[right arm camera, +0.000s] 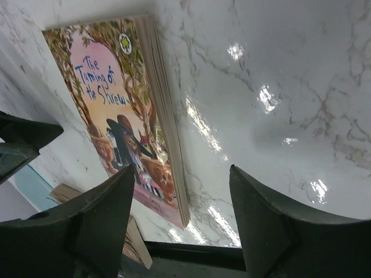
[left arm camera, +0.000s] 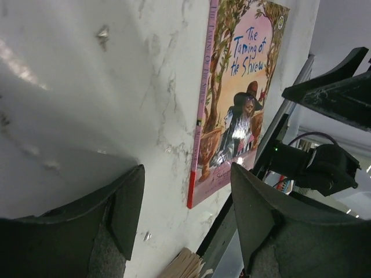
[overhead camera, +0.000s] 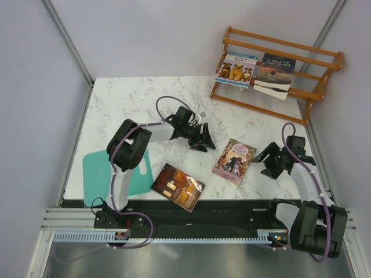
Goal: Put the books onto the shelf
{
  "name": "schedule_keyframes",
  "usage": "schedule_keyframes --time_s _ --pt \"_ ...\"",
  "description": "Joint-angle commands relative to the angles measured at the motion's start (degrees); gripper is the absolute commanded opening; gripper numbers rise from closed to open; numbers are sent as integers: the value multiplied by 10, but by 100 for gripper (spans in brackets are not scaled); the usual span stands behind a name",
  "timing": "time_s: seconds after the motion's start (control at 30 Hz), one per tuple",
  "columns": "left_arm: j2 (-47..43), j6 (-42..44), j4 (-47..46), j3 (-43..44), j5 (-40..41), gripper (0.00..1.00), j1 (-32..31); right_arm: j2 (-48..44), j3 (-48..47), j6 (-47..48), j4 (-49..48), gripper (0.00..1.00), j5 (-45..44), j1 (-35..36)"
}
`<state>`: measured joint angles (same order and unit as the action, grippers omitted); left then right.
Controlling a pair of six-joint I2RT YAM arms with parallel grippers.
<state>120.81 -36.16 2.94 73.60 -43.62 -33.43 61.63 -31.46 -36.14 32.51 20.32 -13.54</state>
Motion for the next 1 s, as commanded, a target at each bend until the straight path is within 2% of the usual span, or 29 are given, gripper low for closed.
schedule_keyframes --time_s 0.0,0.07,0.17,0.53,0.6,0.63,0.67,0.7,0.77,0.97 --pt "39 27 63 55 19 68 -30 -29 34 -34 5 72 28 23" --pt "53 27 70 67 18 68 -43 -28 58 -46 -22 65 36 43" --pt "66 20 76 80 13 68 -56 -19 89 -79 -64 61 38 74" --pt "72 14 78 77 -4 68 -73 20 120 -153 -218 60 24 133" --pt "70 14 77 77 -5 68 -73 33 118 -165 -252 45 22 158" --pt "67 15 77 77 -8 68 -73 47 116 -168 -263 33 26 164" --pt "65 17 77 77 -9 68 -73 53 113 -169 -281 15 25 177" --pt "63 18 79 76 -9 68 -73 58 111 -169 -284 9 22 184" --pt "46 27 80 68 4 68 -73 60 98 -163 -284 0 17 193" --pt "-9 62 117 48 70 68 -52 -3 61 -129 -254 0 13 194"
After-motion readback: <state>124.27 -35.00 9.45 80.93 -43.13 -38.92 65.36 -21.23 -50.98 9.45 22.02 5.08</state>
